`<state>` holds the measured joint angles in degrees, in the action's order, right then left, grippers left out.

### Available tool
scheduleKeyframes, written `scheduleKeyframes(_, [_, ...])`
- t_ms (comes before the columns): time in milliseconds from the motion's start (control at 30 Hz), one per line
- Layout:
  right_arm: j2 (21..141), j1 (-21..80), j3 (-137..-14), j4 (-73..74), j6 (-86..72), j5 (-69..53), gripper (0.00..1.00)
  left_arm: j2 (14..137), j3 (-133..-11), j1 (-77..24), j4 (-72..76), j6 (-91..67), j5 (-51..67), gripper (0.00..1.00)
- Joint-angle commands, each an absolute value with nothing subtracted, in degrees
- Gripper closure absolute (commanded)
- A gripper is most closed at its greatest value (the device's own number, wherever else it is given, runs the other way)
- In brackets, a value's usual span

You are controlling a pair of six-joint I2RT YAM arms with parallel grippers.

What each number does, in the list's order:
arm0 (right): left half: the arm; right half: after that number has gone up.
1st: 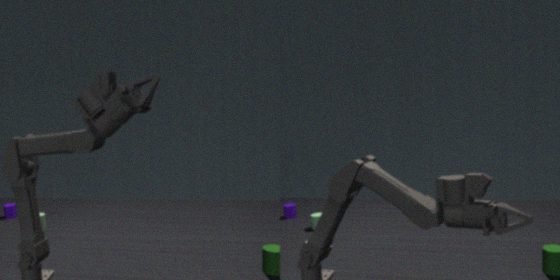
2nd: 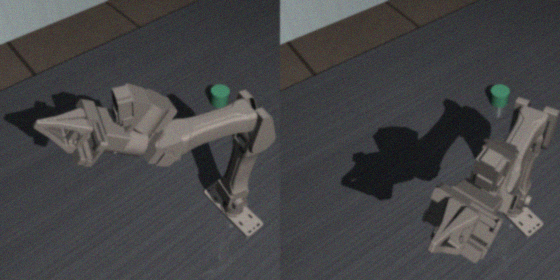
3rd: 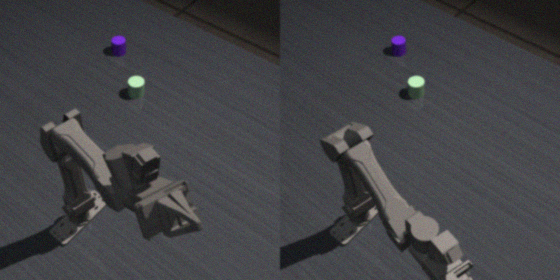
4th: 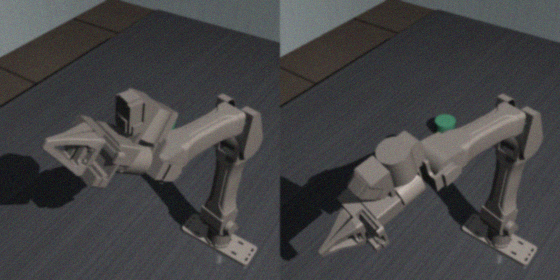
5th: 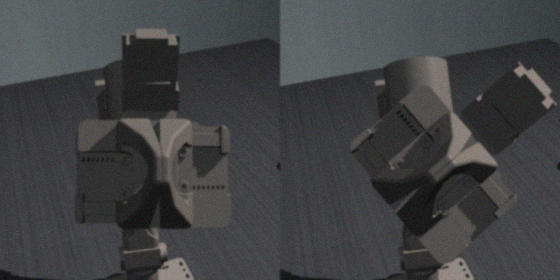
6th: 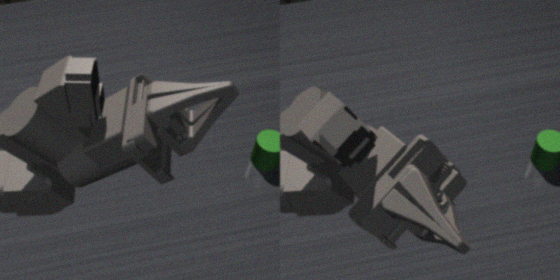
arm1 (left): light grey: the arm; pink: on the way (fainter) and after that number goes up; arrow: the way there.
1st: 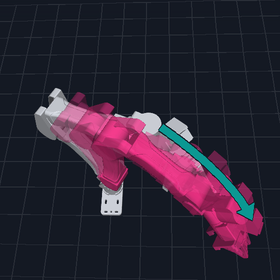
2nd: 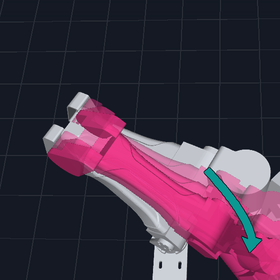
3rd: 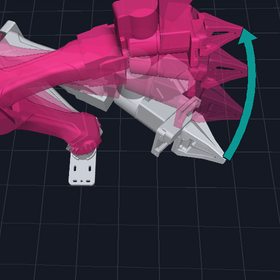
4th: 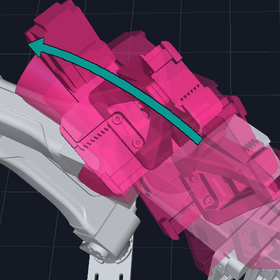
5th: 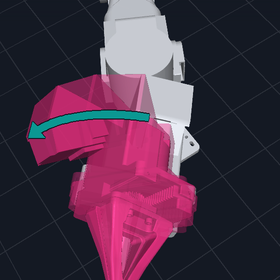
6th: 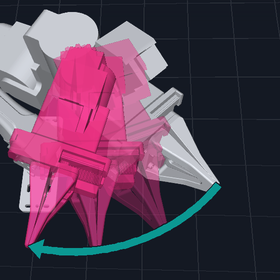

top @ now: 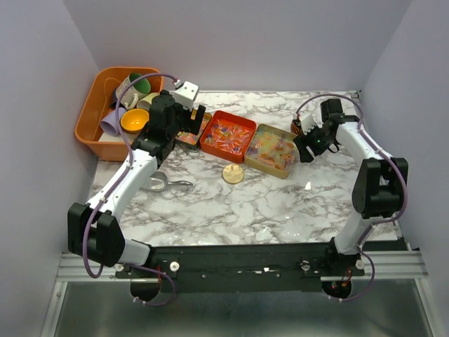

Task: Pack the candies
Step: Pick up the bottle lid at the center of the board.

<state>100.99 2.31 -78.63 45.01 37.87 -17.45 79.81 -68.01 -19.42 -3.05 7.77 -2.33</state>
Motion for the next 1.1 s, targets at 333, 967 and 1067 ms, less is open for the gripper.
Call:
scheduleKeyframes(333, [105.29,2.29,-80.16,47.11,43.33,-11.87,0.47,77.17,-66.01,-19.69,-6.94,10.55,-1.58,0.01])
scheduleKeyframes(967, [104.95,2.28,-79.11,47.81,49.82,-10.37,0.87,79.89,-73.2,-19.69,-14.4,10.71,-0.44,0.02])
scheduleKeyframes(1067, [100.66,2.2,-77.61,48.95,52.2,-11.24,0.93,80.95,-77.42,-19.69,-18.97,14.13,-2.19,0.03])
